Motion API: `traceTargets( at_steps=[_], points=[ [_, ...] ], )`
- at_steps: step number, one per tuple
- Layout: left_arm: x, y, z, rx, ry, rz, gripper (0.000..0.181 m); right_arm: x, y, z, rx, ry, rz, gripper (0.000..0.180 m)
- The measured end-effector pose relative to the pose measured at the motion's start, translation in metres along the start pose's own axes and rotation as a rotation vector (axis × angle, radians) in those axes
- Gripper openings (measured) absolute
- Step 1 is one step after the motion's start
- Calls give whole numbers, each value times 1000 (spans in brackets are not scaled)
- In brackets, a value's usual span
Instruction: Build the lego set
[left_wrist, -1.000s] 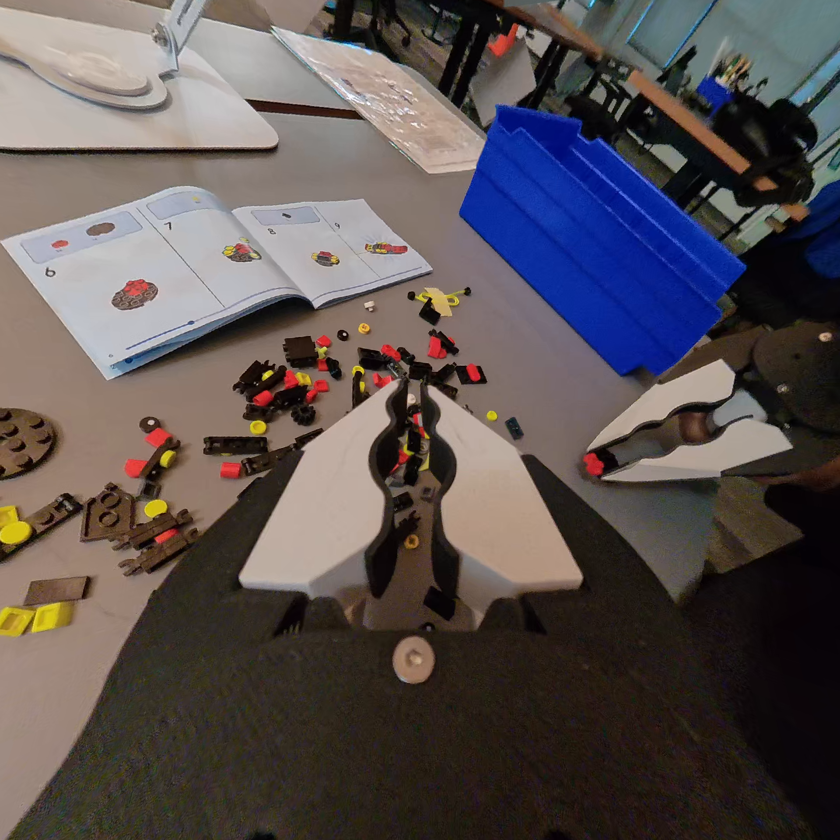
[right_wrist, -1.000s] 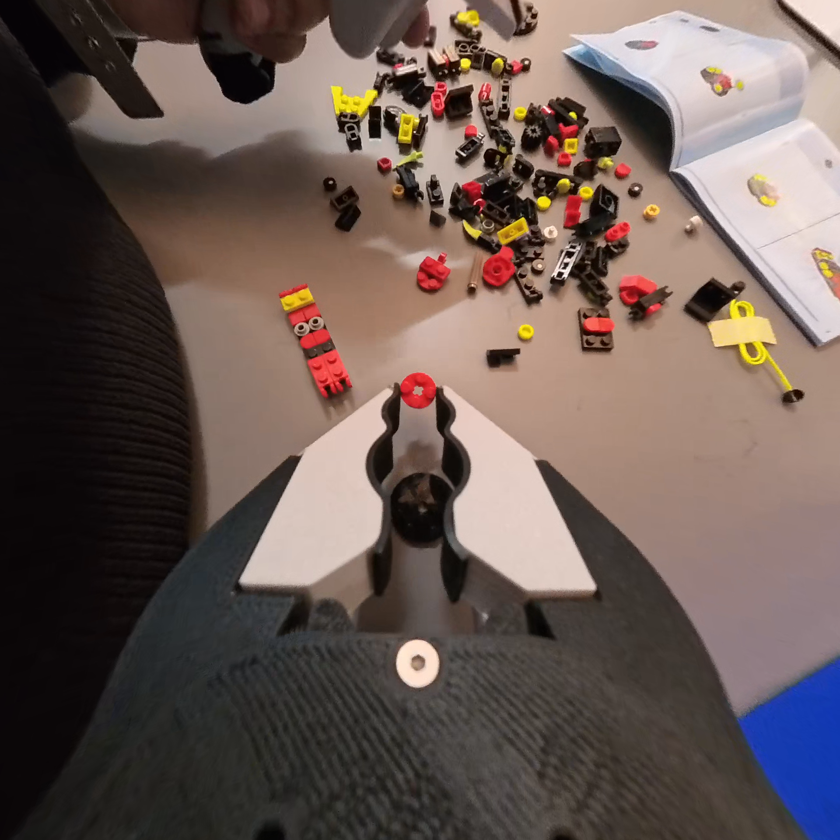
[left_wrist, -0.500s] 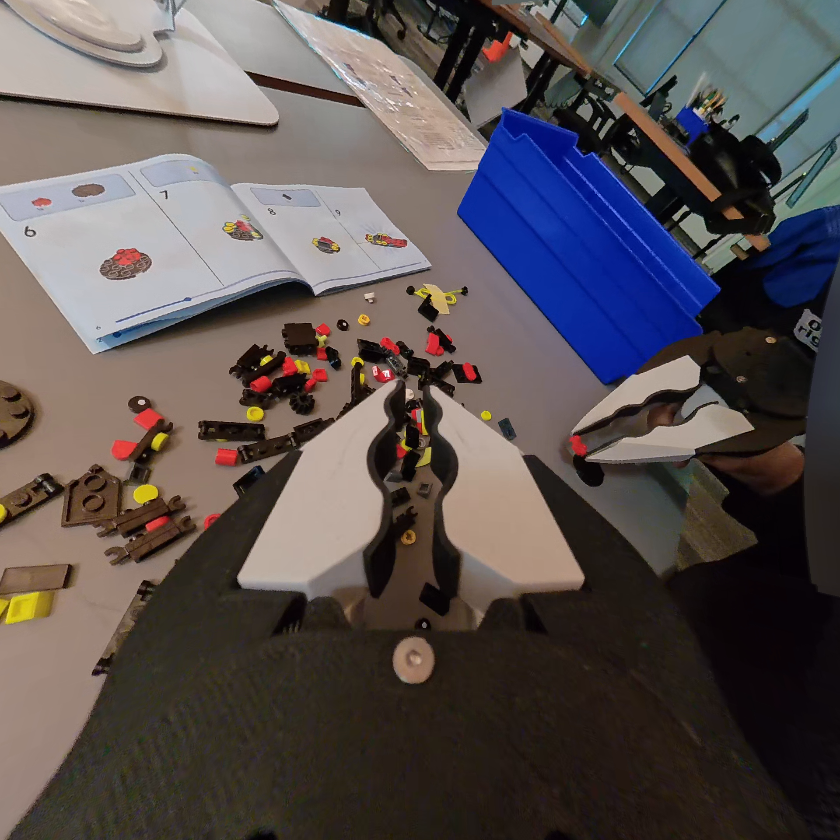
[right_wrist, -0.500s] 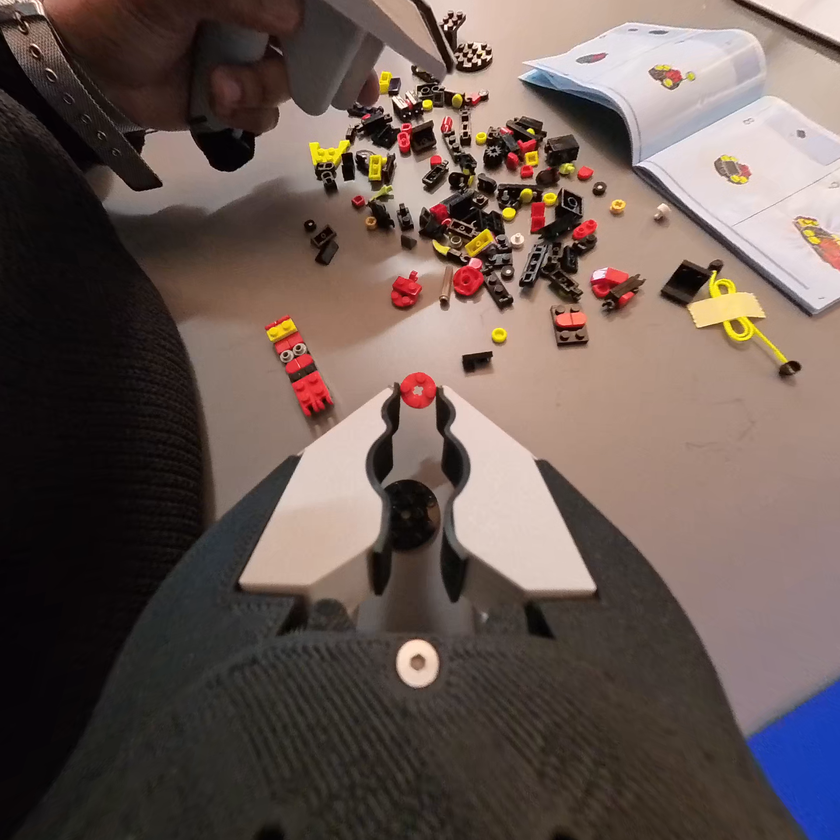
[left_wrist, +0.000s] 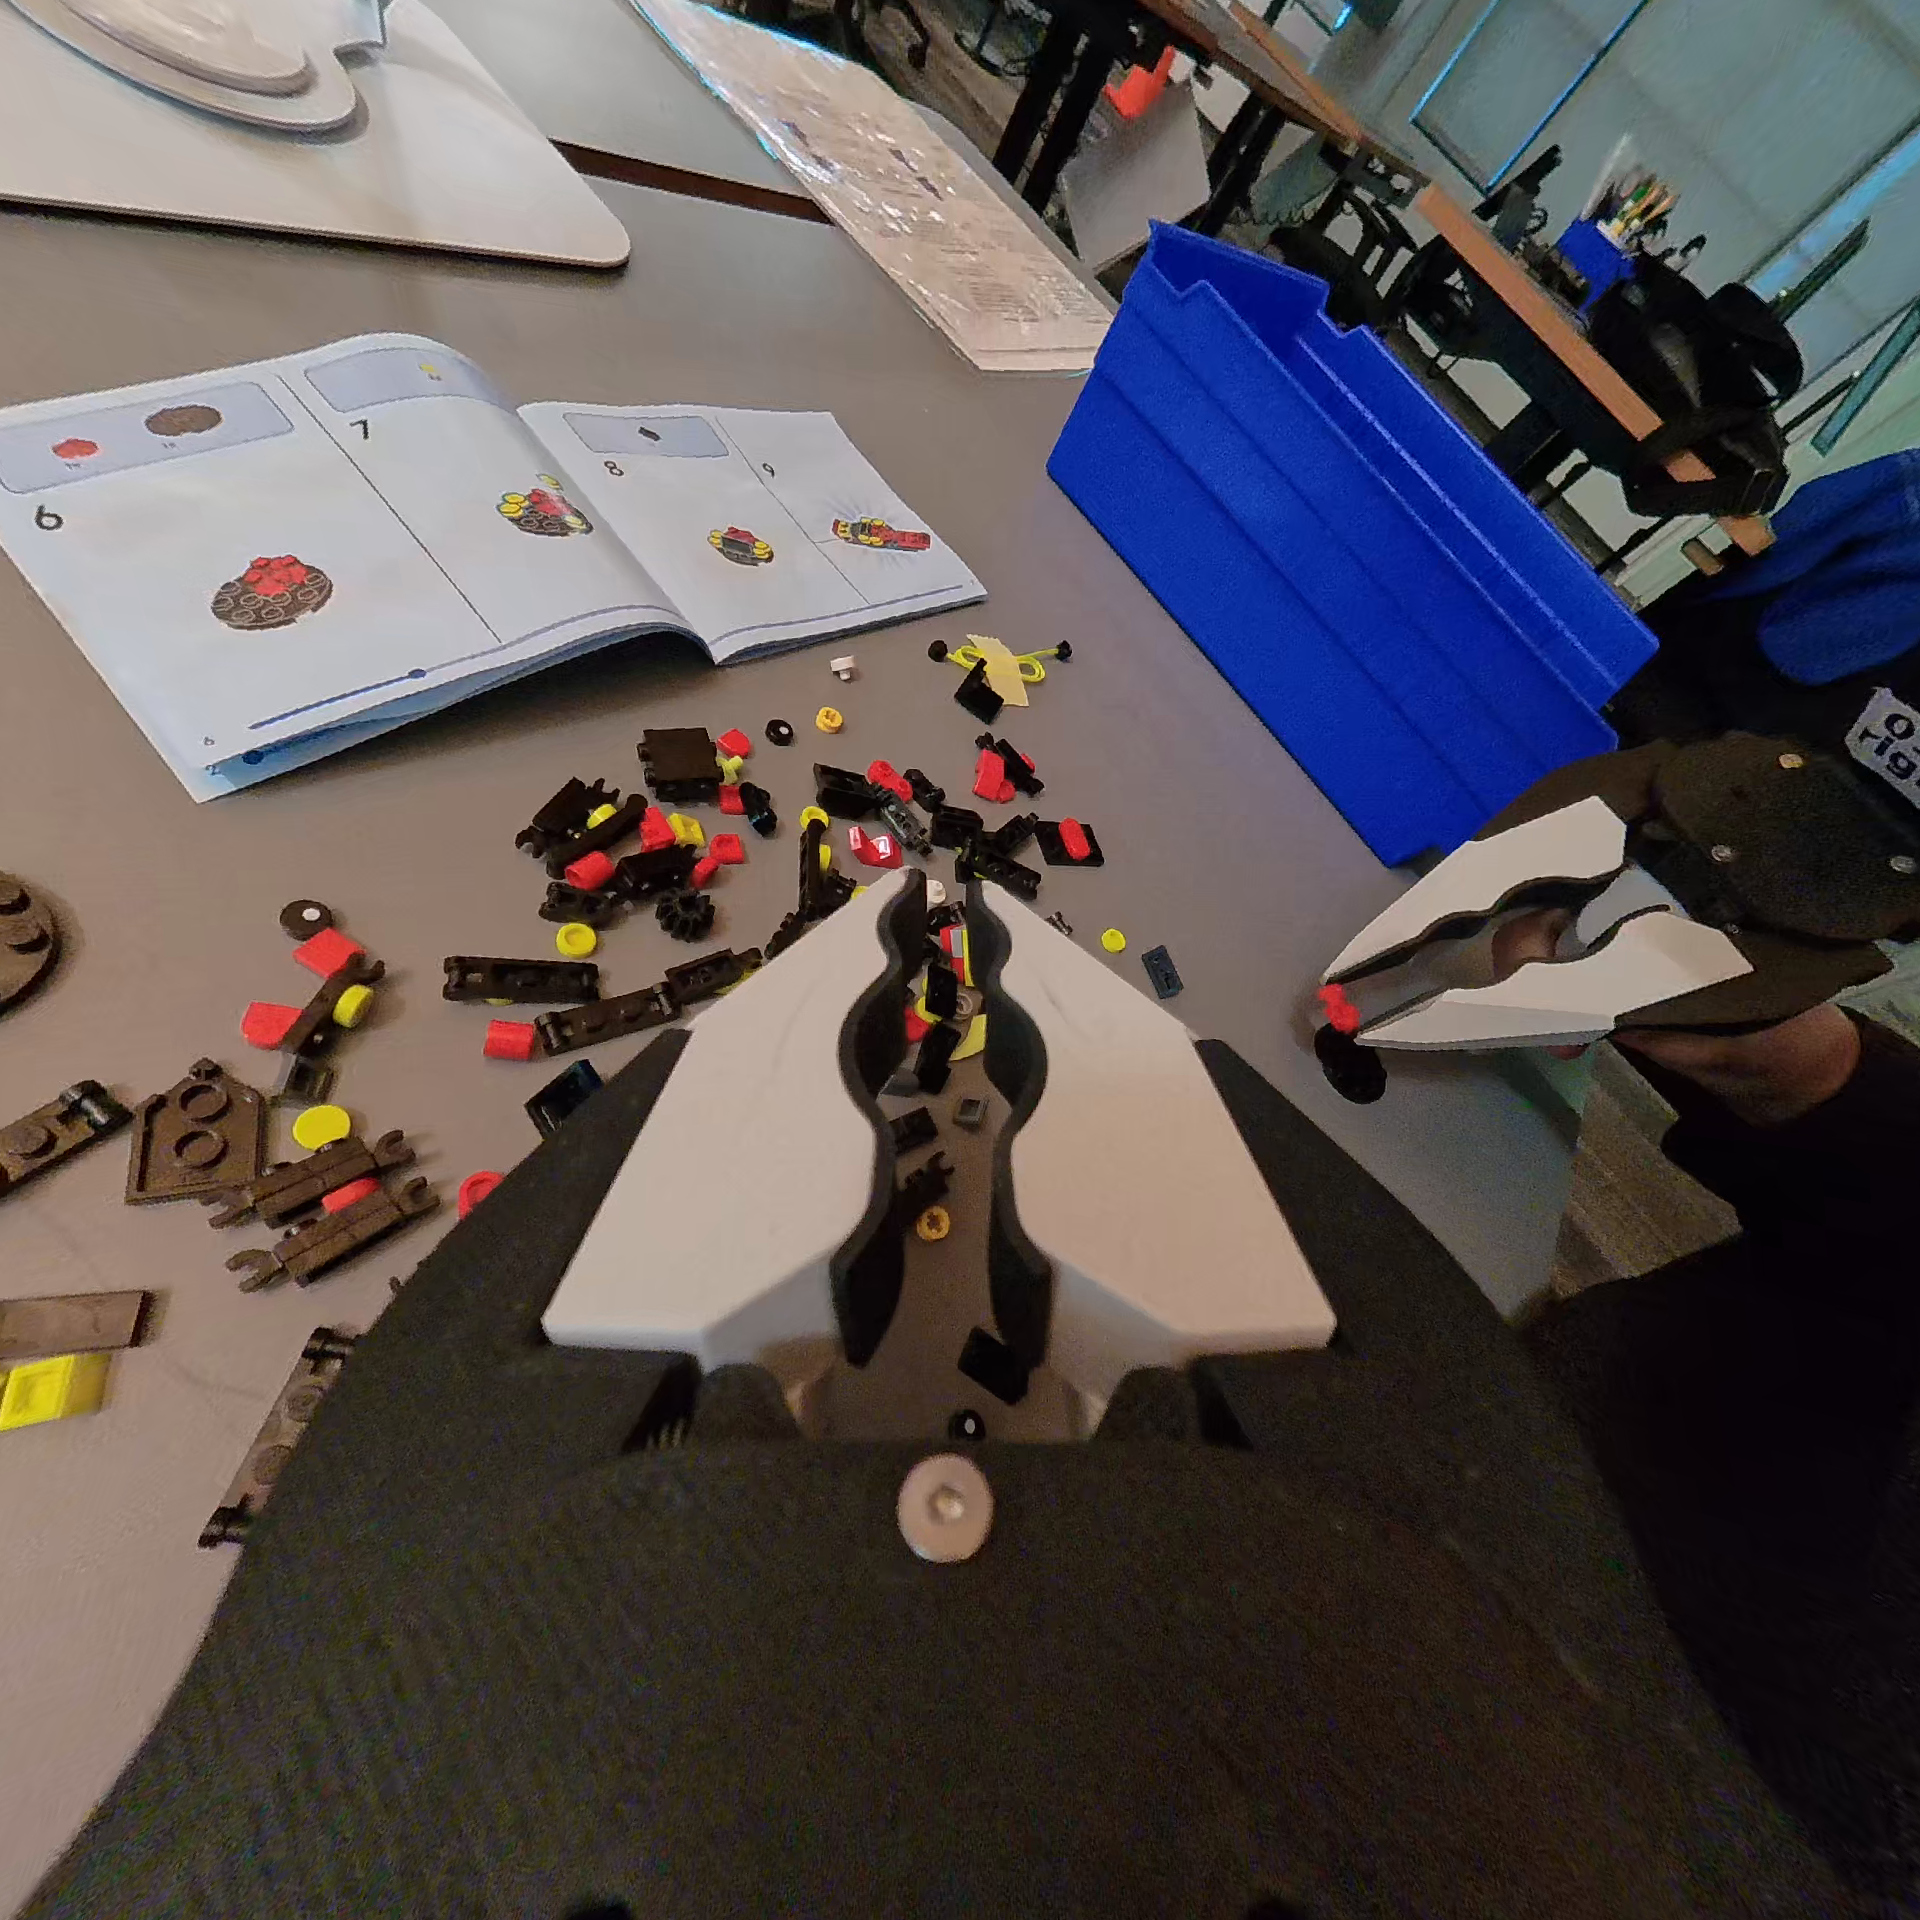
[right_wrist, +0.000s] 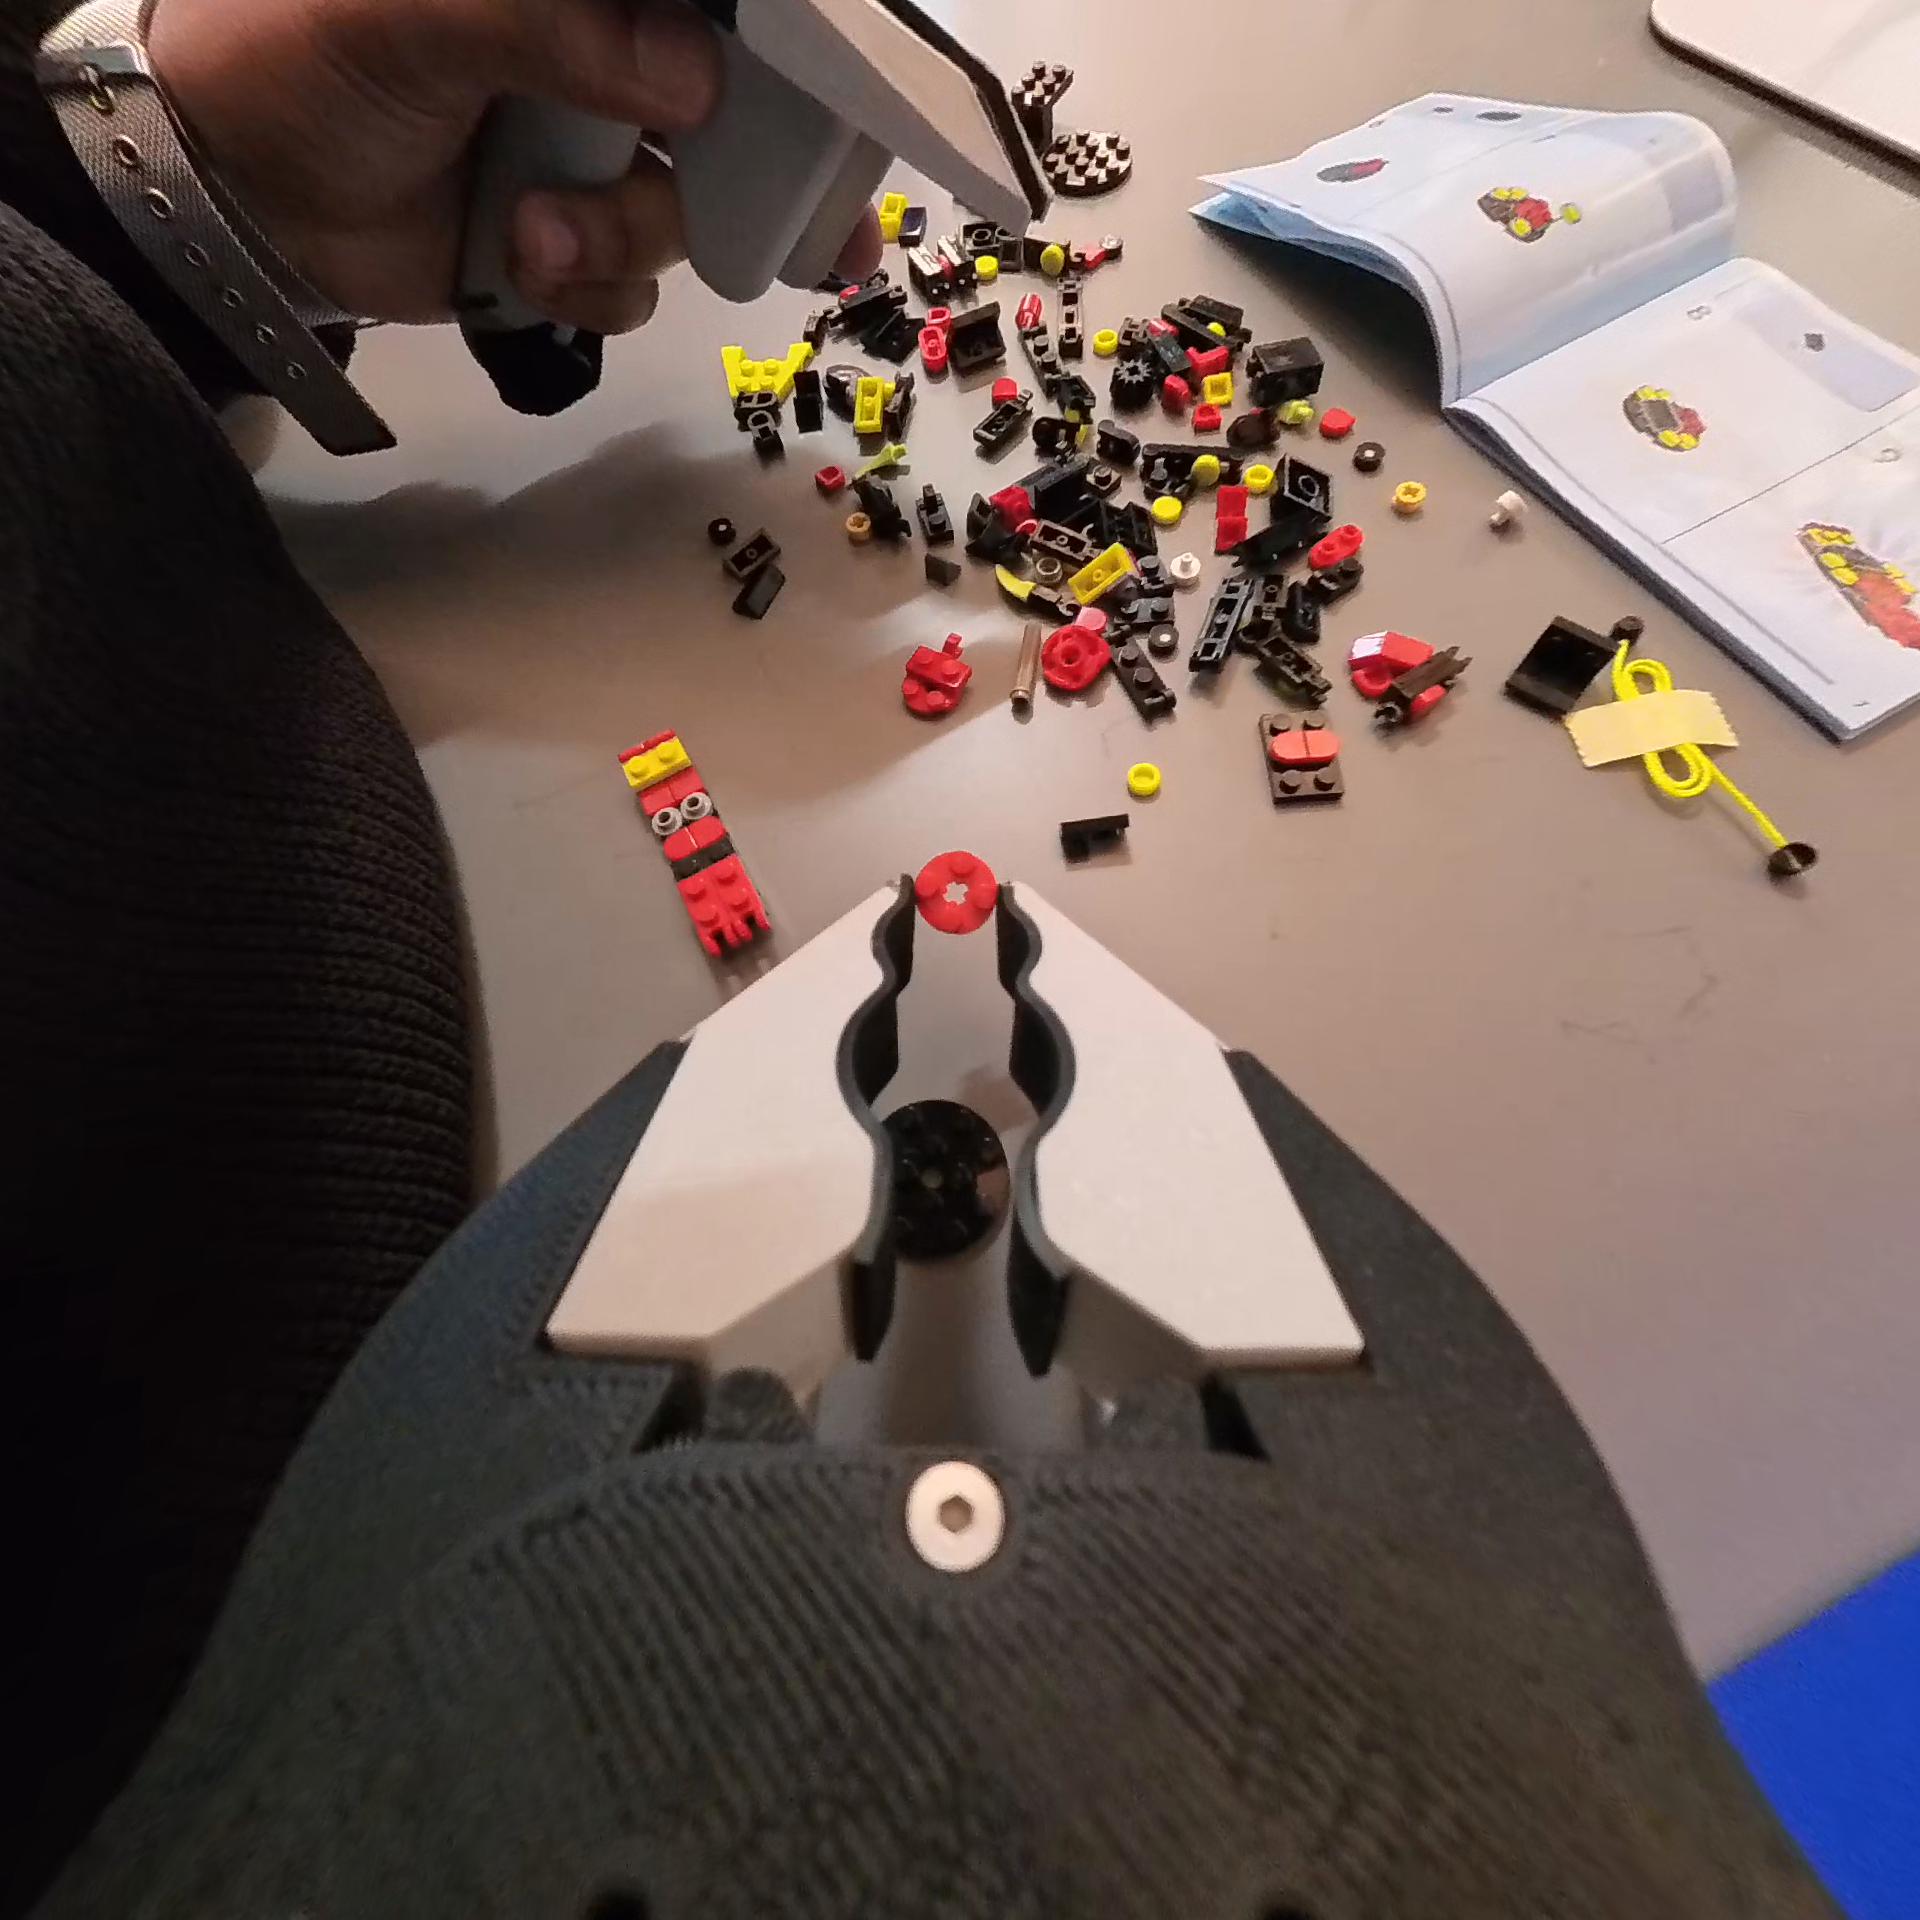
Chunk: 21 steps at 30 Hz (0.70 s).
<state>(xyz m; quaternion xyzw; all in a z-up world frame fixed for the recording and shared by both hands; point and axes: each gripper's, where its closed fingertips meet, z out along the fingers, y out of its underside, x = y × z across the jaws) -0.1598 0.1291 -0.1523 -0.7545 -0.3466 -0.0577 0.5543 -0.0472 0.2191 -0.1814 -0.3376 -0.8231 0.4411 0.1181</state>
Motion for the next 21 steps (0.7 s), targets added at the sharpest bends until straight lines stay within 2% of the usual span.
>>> traceTargets(
  at_steps=[21],
  points=[
    [-1,2,1,-5,4,-14,4,1,0,1,2,-3,2,14]
  ],
)
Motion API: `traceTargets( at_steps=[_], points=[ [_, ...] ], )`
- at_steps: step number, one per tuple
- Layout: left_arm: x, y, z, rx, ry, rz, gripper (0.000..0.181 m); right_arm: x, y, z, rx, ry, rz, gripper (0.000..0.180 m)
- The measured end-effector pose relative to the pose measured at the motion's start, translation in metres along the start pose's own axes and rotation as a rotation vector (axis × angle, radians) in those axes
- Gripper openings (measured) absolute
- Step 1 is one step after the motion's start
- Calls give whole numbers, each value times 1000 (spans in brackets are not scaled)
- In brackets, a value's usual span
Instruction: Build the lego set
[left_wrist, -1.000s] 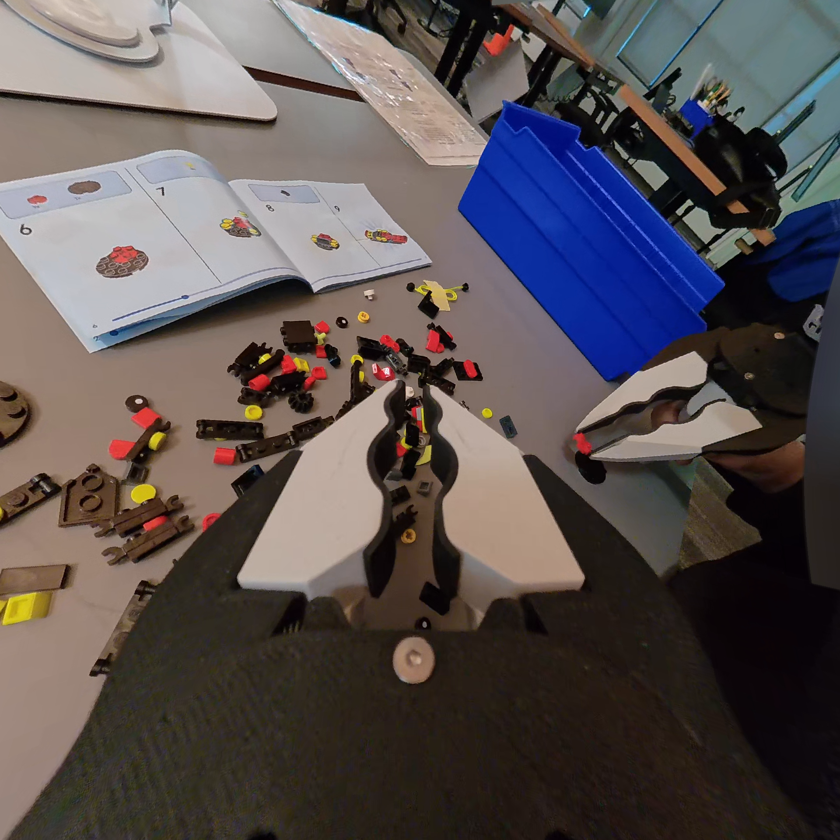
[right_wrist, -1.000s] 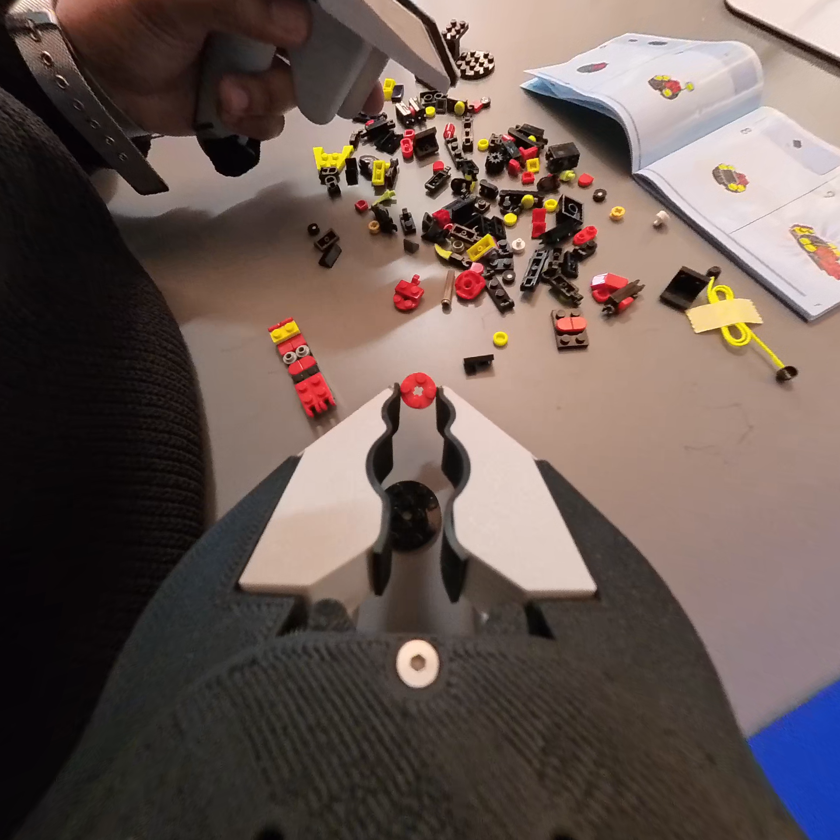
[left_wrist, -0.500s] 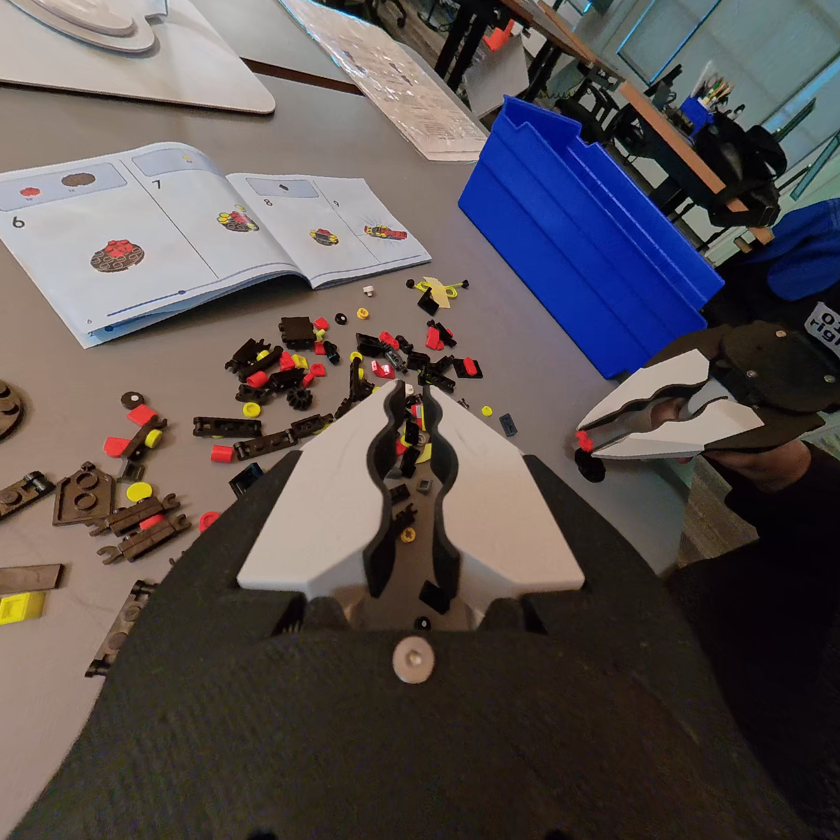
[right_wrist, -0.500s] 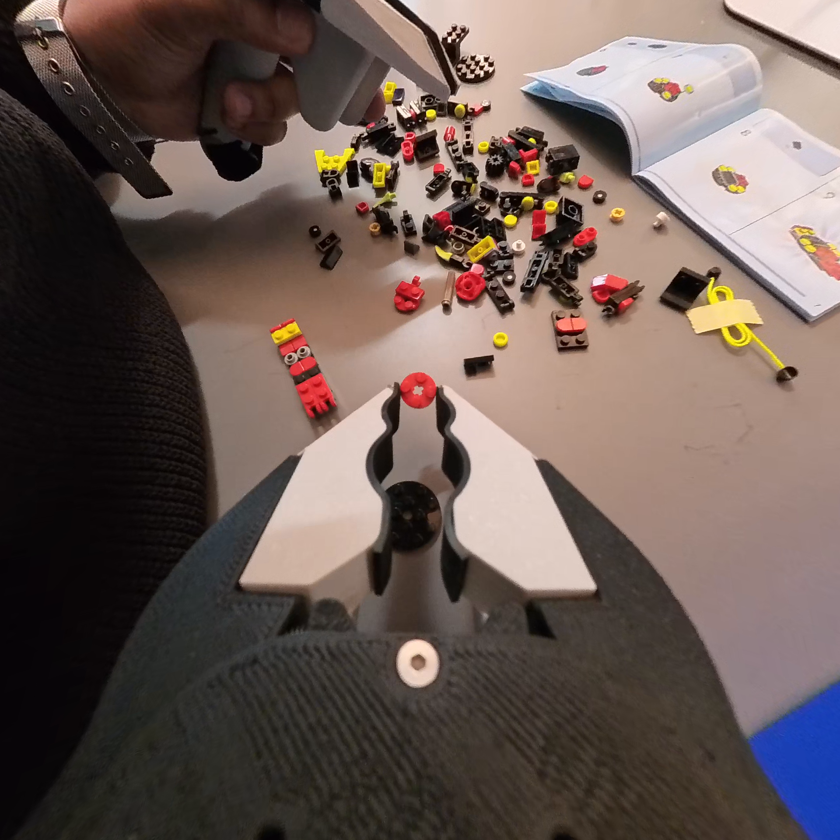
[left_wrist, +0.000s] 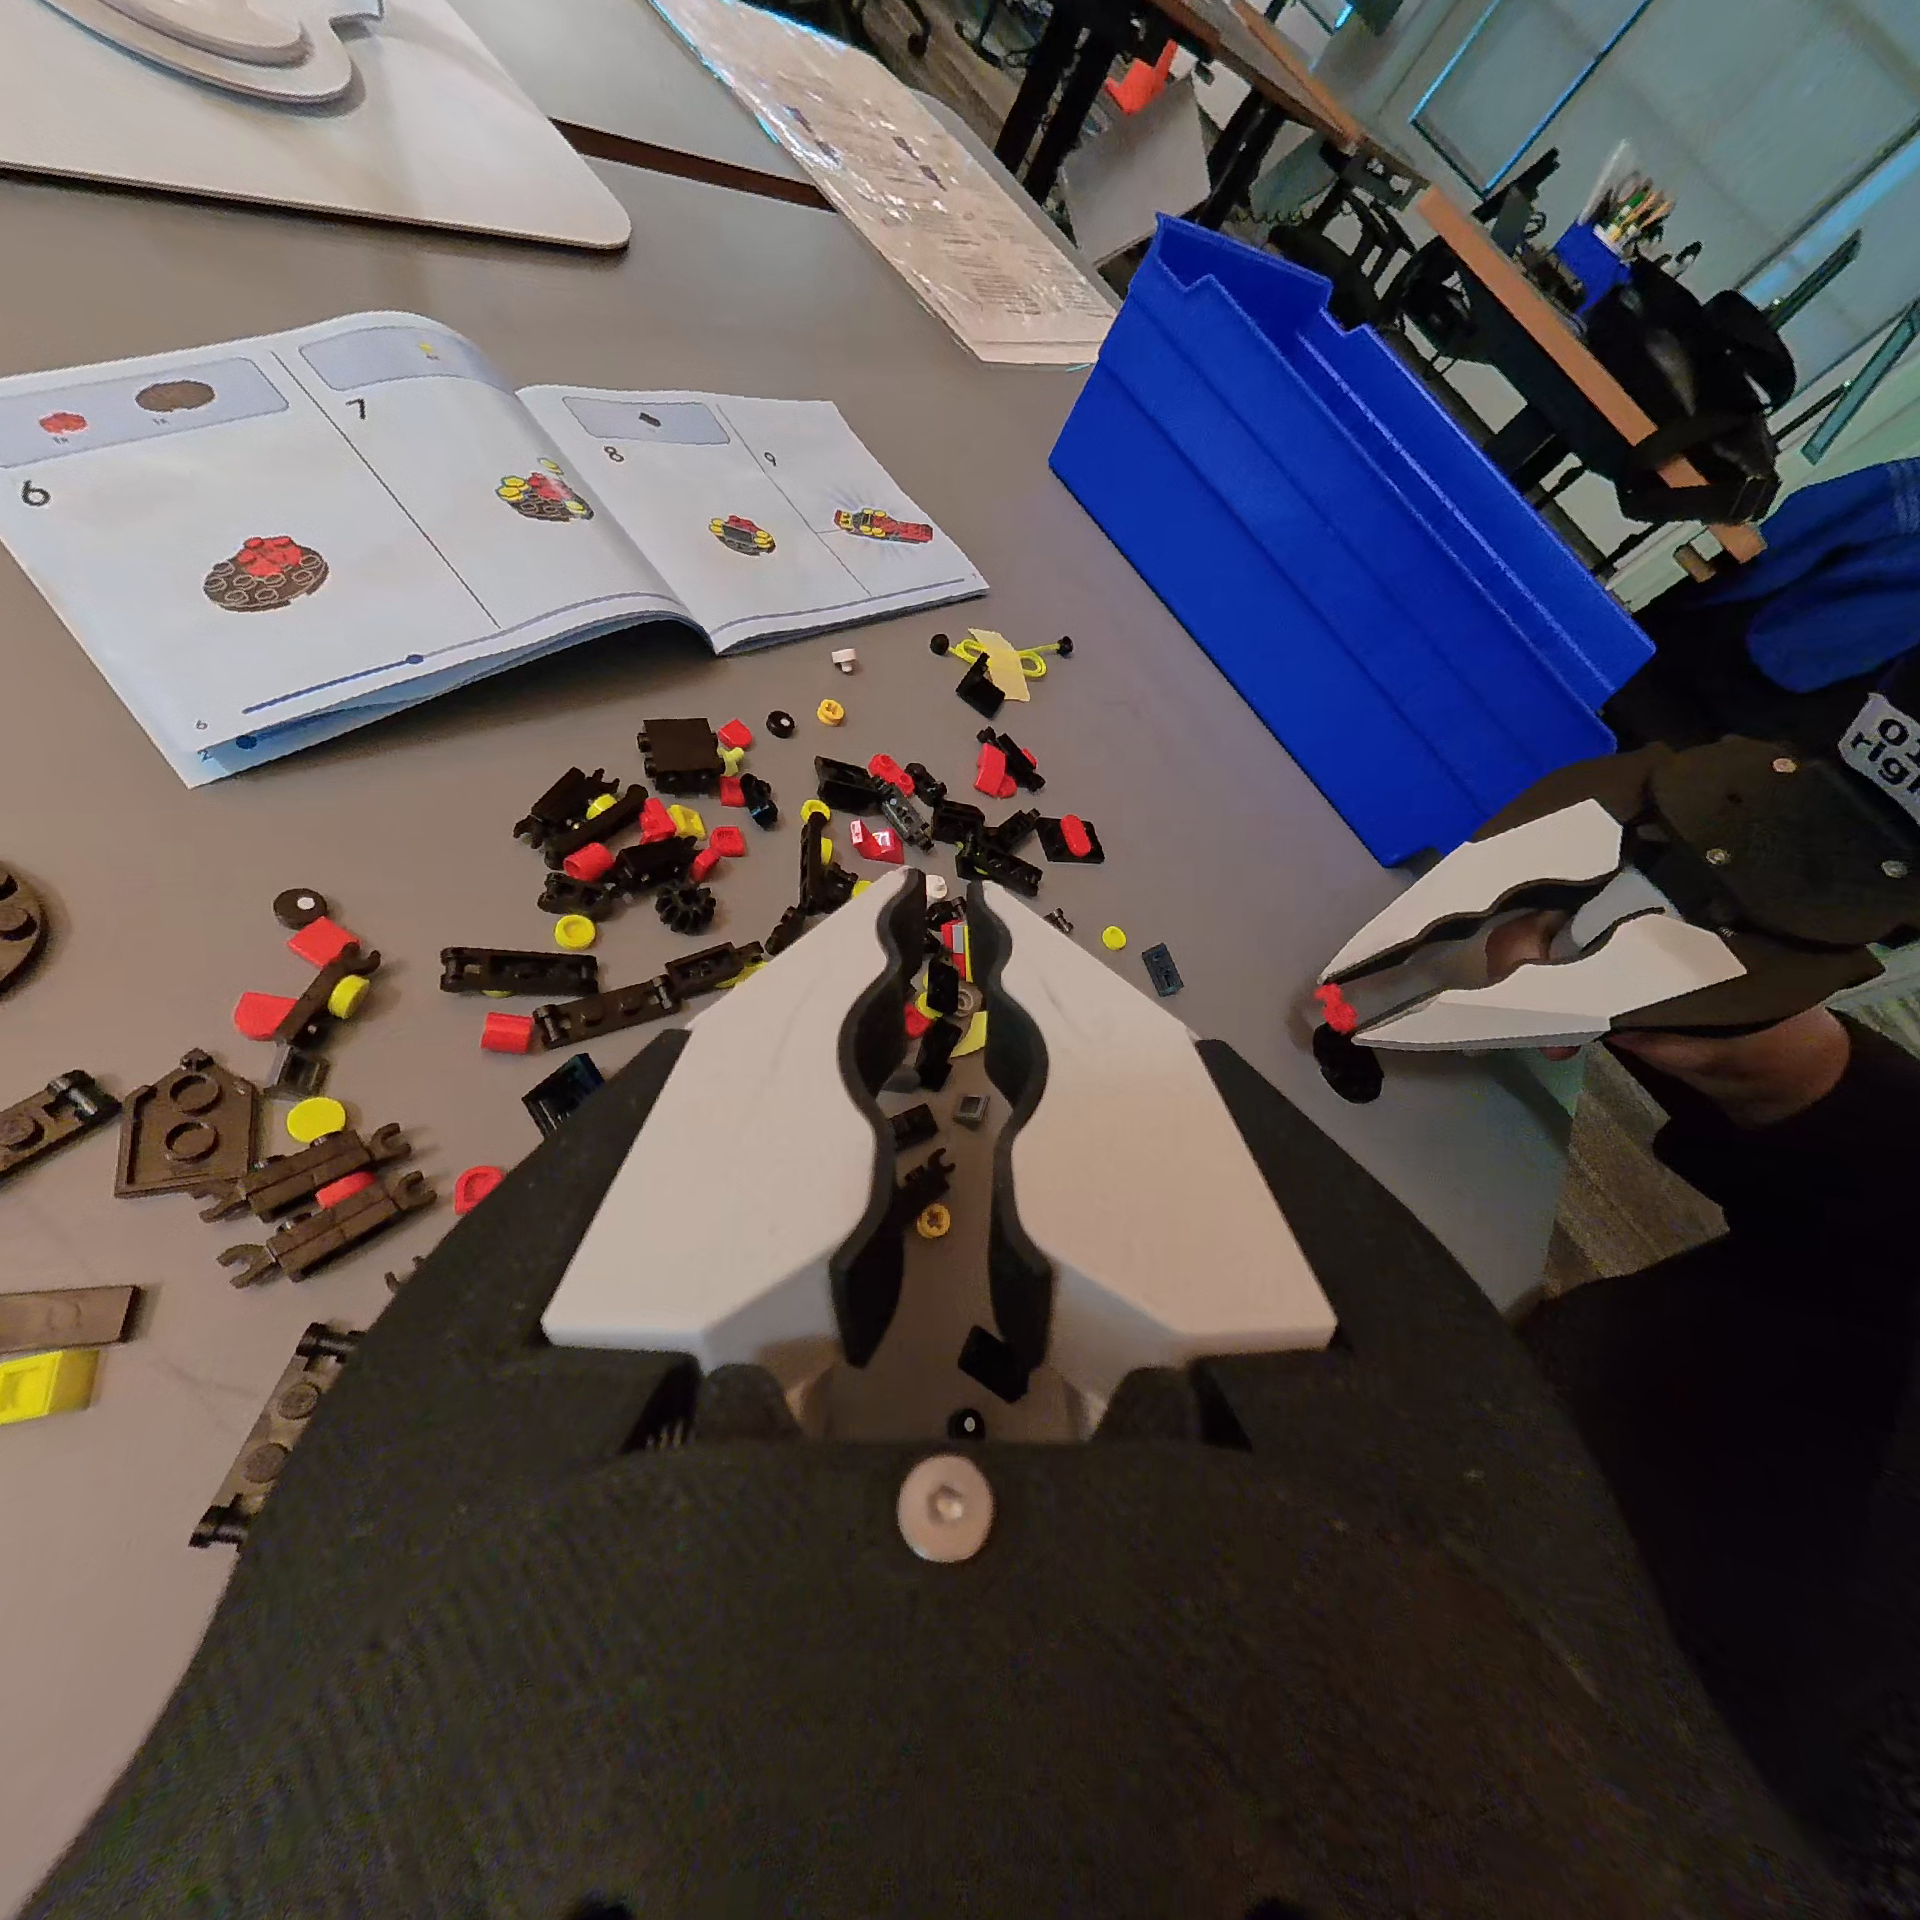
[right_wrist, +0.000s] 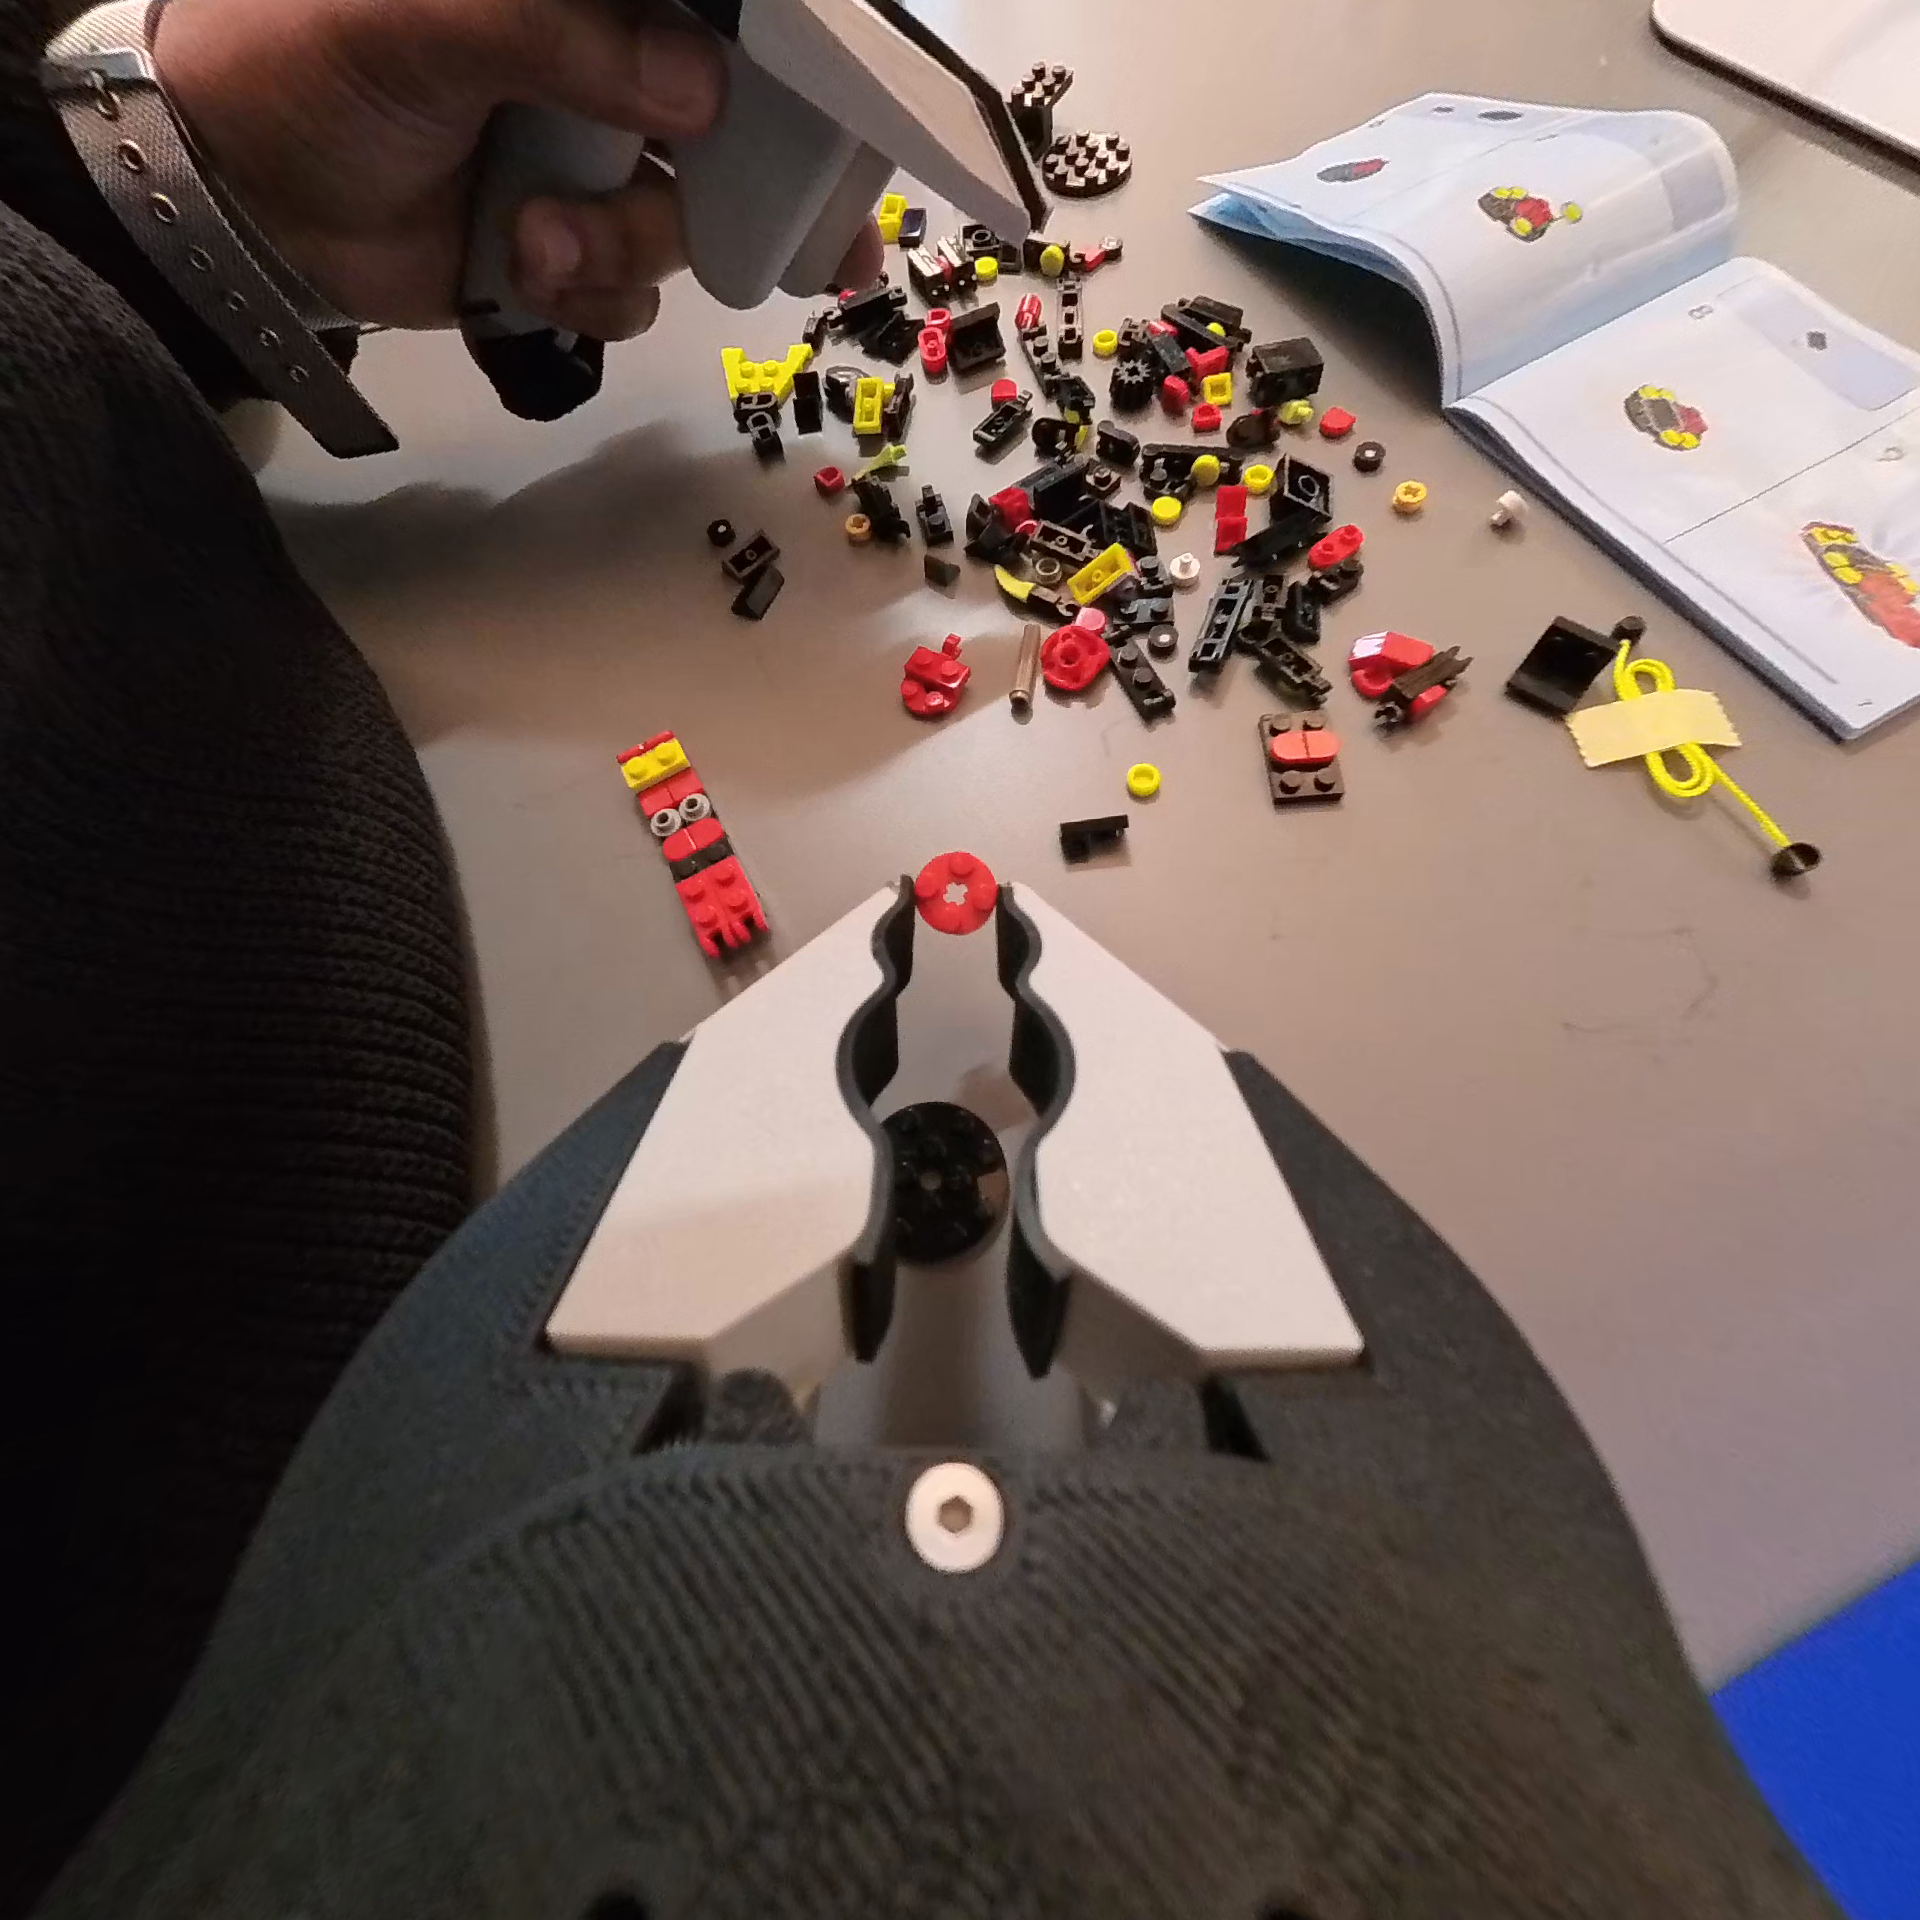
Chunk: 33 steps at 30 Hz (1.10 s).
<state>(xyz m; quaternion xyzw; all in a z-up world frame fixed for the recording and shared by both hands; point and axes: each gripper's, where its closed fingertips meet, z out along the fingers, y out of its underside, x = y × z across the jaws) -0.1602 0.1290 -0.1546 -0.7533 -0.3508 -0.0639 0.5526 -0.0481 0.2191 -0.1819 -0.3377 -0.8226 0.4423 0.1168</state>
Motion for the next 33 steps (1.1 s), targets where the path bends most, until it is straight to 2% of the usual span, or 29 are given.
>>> traceTargets(
  at_steps=[13,17,21,24,33],
  points=[
    [3,-1,-1,4,7,6,4,1,-2,-2,6,13,-17,14],
    [6,-3,-2,7,15,7,4,21,-5,-11,18,136,-24,14],
    [11,-5,-4,17,27,12,4,45,-15,-34,122,229,83,14],
    [15,-6,-5,21,33,22,4,49,-19,-45,182,227,147,14],
    [18,0,0,-4,32,38,4,40,-19,-47,174,214,103,14]
  ],
)
